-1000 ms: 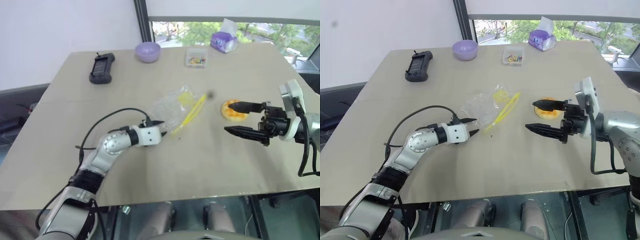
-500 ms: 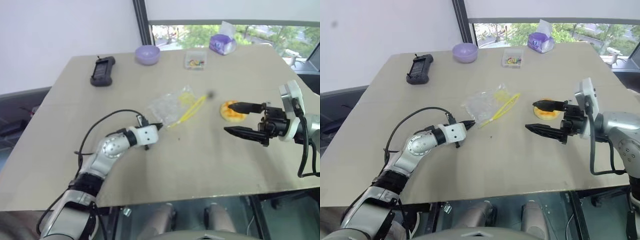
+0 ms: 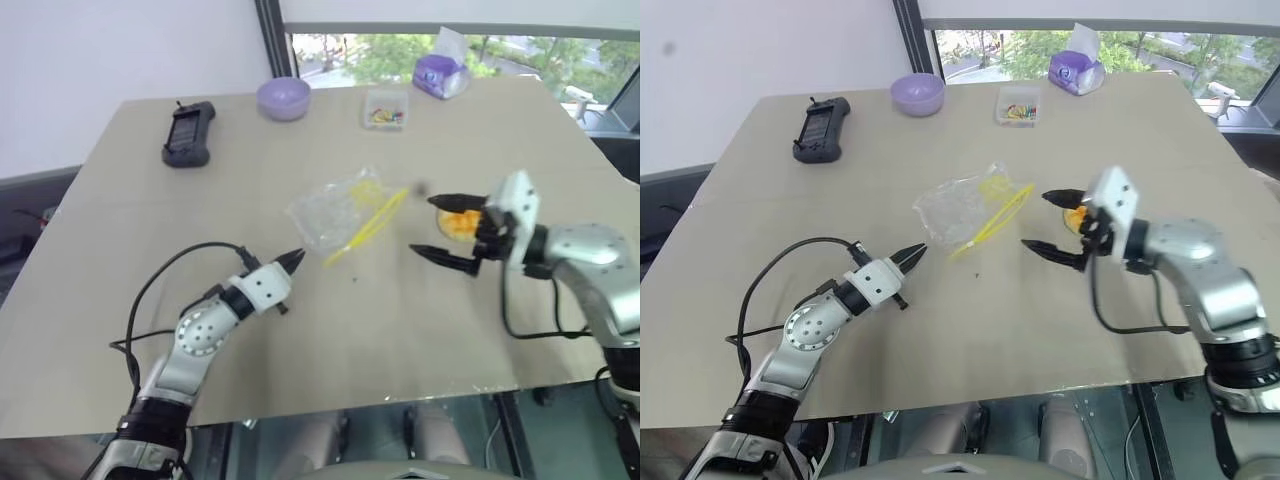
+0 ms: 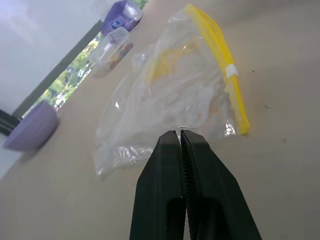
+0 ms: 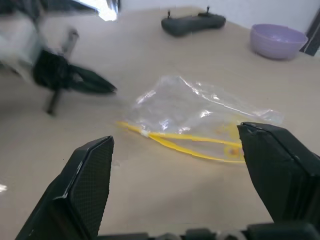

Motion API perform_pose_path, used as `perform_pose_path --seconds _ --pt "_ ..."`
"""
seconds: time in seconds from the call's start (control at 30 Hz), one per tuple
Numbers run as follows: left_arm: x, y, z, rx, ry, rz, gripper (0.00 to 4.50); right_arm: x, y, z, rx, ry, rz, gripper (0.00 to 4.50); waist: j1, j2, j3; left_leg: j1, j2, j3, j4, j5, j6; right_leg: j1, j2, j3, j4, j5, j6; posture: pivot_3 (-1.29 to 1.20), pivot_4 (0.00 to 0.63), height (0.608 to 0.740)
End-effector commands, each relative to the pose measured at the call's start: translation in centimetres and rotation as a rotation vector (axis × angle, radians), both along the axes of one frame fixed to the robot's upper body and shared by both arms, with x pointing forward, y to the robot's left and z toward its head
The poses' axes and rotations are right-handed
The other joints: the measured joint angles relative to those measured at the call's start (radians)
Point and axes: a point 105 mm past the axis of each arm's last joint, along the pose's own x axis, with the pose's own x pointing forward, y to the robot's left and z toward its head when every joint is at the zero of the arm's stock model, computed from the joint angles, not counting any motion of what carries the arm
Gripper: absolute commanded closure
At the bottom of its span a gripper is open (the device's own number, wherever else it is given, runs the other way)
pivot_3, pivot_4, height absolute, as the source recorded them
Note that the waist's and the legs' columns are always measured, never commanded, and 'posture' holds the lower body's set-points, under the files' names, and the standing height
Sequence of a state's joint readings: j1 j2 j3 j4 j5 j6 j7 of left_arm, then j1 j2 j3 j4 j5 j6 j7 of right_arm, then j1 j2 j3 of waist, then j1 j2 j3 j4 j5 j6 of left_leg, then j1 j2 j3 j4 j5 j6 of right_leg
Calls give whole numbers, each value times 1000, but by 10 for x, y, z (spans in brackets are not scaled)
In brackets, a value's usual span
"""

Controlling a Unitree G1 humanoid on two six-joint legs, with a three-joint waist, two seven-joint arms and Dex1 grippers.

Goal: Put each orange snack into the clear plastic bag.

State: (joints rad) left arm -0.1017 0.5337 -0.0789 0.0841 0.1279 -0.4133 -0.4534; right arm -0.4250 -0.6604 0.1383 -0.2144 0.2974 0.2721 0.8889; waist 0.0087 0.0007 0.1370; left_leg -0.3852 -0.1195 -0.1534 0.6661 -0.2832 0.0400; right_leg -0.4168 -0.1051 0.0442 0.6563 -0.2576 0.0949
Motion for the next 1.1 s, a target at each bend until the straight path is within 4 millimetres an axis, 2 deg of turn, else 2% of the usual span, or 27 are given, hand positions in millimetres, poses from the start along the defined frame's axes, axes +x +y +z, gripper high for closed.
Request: perform_pose_path --seconds 0.03,0.13,0.3,0.43,0.57,0.73,0.87,0.97,1.03,1.1 --pt "-3 -1 5 30 -16 -3 4381 8 14 -1 -61 -166 20 185 3 0 1 0 0 0 0 0 0 0 0 0 0 0 0 0 150 736" --pt "-6 -3 -4 67 23 -23 4381 14 21 -2 -36 -185 27 185 4 -1 1 0 0 0 1 0 0 0 1 0 0 0 0 0 150 736" --pt "-4 -2 -23 224 50 -55 4381 12 22 7 78 -111 40 185 4 0 1 1 0 0 0 0 0 1 1 0 0 0 0 0 150 736" --pt "8 -12 -20 246 41 -95 4381 -1 20 24 251 44 79 185 8 1 1 3 0 -1 0 0 0 3 1 -1 1 0 0 0 150 736" --pt "18 -10 -26 294 65 -96 4468 -10 6 30 252 123 76 92 9 2 0 4 -1 -3 1 0 0 4 0 -2 3 0 -1 0 150 736" --pt "31 -3 -26 336 73 -84 4468 -22 -13 48 311 227 86 92 9 3 -1 6 -1 -3 1 0 1 6 0 -2 4 0 -1 0 150 736" --pt "43 -5 -25 363 69 -83 4468 -13 -25 54 334 196 -2 92 8 5 -2 7 0 -4 1 0 1 6 0 -2 6 1 -1 0 150 736" --pt "47 -6 -32 448 87 -106 4468 -12 -26 56 351 193 -18 92 8 5 -2 8 0 -4 1 0 0 6 1 -3 7 1 -1 0 150 736" --pt "52 -9 -30 379 120 -75 4468 -14 -25 55 351 196 -17 92 9 7 -3 7 0 -4 1 1 0 6 1 -3 7 1 -1 0 150 736" --pt "57 -19 -20 143 209 -40 4468 -14 -25 52 344 194 -24 92 10 8 -4 7 0 -4 2 1 0 6 0 -3 7 1 -1 0 150 736"
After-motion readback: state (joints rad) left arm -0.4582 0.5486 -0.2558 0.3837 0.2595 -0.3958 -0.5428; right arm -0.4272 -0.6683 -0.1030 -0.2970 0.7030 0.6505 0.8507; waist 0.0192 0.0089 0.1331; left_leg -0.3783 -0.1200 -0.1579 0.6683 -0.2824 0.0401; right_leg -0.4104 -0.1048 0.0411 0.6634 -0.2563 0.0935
